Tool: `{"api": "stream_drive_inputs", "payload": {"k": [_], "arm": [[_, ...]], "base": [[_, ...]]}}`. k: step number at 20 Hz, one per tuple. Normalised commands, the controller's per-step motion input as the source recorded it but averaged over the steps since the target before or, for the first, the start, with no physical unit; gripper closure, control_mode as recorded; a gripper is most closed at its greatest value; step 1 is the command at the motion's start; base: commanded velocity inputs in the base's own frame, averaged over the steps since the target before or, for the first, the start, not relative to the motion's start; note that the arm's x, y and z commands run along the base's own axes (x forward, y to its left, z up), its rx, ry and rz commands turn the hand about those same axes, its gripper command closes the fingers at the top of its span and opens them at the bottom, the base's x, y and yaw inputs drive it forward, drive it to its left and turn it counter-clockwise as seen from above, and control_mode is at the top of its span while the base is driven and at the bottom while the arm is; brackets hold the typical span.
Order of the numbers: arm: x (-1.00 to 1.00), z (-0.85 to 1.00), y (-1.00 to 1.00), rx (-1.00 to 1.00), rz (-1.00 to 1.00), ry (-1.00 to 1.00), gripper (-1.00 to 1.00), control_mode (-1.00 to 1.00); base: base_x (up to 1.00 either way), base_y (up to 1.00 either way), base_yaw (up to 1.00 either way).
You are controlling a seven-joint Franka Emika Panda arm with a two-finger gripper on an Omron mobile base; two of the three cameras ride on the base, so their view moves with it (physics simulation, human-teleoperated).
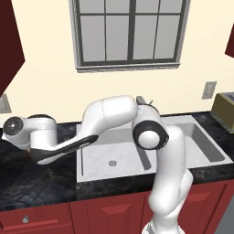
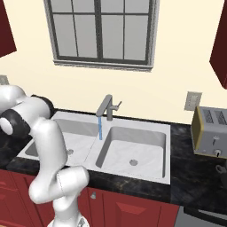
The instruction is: Turn on the sink faucet. Then move the onion from the counter to the sink. Turn off the sink. Move the vegetable from the sink to the pot next to the stove. Finally move the pot to the front left burner.
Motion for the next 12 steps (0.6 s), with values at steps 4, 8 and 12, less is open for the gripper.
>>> {"api": "stream_drive_inputs", "payload": {"k": [4, 8, 12], "arm": [[-0.13, 0.31, -0.78, 0.05, -0.13, -0.04, 1.00, -1.00], [-0.07, 0.25, -0.82, 0.06, -0.16, -0.03, 1.00, -1.00], [-0.02, 0.30, -0.84, 0.09, -0.17, -0.03, 1.00, -1.00]], "base": [[0.00, 0.00, 0.00], [0.00, 0.00, 0.00], [0.00, 0.00, 0.00]]}}
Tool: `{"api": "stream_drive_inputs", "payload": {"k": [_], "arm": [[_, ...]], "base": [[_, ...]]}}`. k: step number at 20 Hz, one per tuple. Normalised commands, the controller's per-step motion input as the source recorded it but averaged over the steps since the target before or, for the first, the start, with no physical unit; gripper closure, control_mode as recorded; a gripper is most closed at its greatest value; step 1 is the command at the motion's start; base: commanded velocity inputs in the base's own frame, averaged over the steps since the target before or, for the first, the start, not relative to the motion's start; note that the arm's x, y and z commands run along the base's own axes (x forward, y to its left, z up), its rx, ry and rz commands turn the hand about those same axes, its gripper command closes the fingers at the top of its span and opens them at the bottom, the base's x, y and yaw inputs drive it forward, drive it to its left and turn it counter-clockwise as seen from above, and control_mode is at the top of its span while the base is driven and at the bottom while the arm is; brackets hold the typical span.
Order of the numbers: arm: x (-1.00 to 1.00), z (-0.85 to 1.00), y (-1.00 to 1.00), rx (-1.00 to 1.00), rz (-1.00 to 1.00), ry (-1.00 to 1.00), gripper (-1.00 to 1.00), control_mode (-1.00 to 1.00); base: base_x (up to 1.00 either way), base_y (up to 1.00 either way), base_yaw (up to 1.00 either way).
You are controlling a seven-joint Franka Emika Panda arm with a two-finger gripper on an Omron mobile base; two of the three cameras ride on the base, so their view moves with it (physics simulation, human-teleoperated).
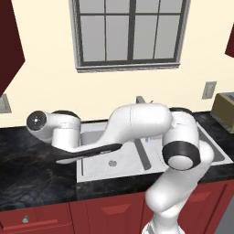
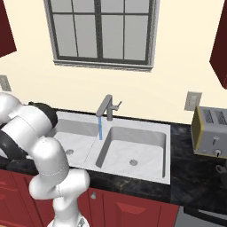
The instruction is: Turn on the sink faucet. Then move the onion from the counter to the sink. Turn off the sink. Move the vegetable from the sink to the pot next to the stove. Finally move the pot to the front left burner.
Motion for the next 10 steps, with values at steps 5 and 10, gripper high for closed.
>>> {"api": "stream_drive_inputs", "payload": {"k": [5, 10], "arm": [[-0.02, 0.30, -0.87, 0.11, -0.17, 0.00, 1.00, -1.00], [-0.02, 0.24, -0.87, 0.14, -0.16, 0.00, 1.00, -1.00]], "base": [[0.00, 0.00, 0.00], [0.00, 0.00, 0.00]]}}
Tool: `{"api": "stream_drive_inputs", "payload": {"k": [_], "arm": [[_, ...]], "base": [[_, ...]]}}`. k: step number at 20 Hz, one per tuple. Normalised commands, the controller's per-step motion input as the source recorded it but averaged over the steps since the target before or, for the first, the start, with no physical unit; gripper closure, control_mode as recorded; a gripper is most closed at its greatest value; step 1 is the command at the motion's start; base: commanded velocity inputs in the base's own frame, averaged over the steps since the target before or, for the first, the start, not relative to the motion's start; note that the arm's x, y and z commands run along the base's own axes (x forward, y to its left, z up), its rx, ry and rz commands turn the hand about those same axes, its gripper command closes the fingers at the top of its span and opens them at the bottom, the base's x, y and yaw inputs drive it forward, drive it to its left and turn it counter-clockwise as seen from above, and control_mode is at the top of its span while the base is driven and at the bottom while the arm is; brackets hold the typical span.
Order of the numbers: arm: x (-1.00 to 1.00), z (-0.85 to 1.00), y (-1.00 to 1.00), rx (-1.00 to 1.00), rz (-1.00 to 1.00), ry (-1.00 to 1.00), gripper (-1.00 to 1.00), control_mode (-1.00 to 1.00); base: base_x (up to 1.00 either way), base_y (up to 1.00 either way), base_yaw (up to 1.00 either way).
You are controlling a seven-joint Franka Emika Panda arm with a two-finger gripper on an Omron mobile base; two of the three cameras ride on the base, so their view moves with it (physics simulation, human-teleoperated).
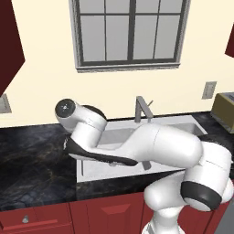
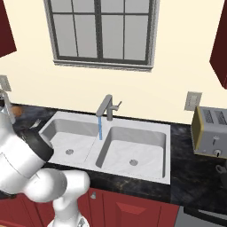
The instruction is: Turn on the sink faucet. Then move the onion from the counter to the sink. Turn off the sink. Move the vegetable from the sink to the pot next to the stove. Finally move the pot to the front left burner.
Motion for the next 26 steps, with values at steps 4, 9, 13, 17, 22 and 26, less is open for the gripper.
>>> {"api": "stream_drive_inputs", "payload": {"k": [4, 9, 13, 17, 22, 26], "arm": [[-0.04, 0.16, -0.84, 0.15, -0.13, 0.06, 1.00, -1.00], [-0.02, 0.07, -0.78, 0.14, -0.07, 0.11, 1.00, -1.00], [-0.01, 0.00, -0.69, 0.10, -0.03, 0.13, 1.00, -1.00], [0.00, -0.03, -0.51, 0.04, 0.00, 0.19, 1.00, -1.00], [0.07, -0.23, -0.31, -0.06, 0.00, 0.21, 1.00, -1.00], [0.16, -0.36, -0.22, -0.18, 0.00, 0.18, 1.00, -1.00]], "base": [[0.00, 0.00, 0.00], [0.00, 0.00, 0.00], [0.00, 0.00, 0.00], [0.00, 0.00, 0.00], [0.00, 0.00, 0.00], [0.00, 0.00, 0.00]]}}
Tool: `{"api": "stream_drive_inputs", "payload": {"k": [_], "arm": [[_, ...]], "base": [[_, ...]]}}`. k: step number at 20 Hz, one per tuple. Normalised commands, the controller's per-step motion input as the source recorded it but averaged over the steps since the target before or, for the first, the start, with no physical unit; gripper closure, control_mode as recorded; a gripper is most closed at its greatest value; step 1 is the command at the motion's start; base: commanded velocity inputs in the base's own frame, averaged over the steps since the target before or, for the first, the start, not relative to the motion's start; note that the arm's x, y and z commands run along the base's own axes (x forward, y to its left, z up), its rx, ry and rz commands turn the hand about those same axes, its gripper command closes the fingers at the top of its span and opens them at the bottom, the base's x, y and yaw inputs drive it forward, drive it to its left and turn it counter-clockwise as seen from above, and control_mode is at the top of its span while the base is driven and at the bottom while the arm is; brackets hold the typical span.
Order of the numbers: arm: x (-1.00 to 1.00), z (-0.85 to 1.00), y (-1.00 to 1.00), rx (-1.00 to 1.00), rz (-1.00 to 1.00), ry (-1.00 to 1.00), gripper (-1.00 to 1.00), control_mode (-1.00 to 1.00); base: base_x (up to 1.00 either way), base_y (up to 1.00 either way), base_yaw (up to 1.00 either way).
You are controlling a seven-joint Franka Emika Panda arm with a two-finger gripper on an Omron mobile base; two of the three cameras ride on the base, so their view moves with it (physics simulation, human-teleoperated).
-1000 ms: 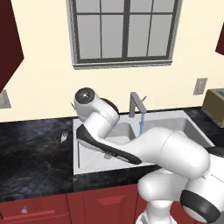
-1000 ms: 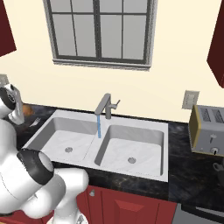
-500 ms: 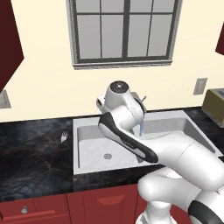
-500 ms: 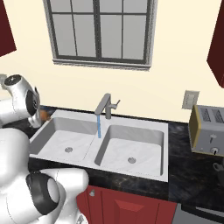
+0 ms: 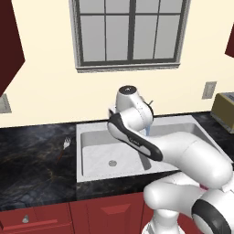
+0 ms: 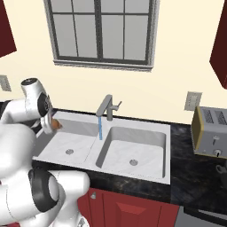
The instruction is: Turn on the sink faucet. Then move the onion from the counter to the sink. Turn off the sink. Move the vegetable from the sink to the pot next to the stove. Finally move the pot to the front left burner.
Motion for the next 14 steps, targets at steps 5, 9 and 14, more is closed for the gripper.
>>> {"api": "stream_drive_inputs", "payload": {"k": [5, 9, 14], "arm": [[0.19, -0.33, -0.18, -0.14, 0.00, 0.12, 1.00, -1.00], [0.19, -0.24, -0.09, -0.03, 0.05, 0.09, 1.00, -1.00], [0.15, -0.28, -0.11, 0.00, 0.13, 0.08, 1.00, -1.00]], "base": [[0.00, 0.00, 0.00], [0.00, 0.00, 0.00], [0.00, 0.00, 0.00]]}}
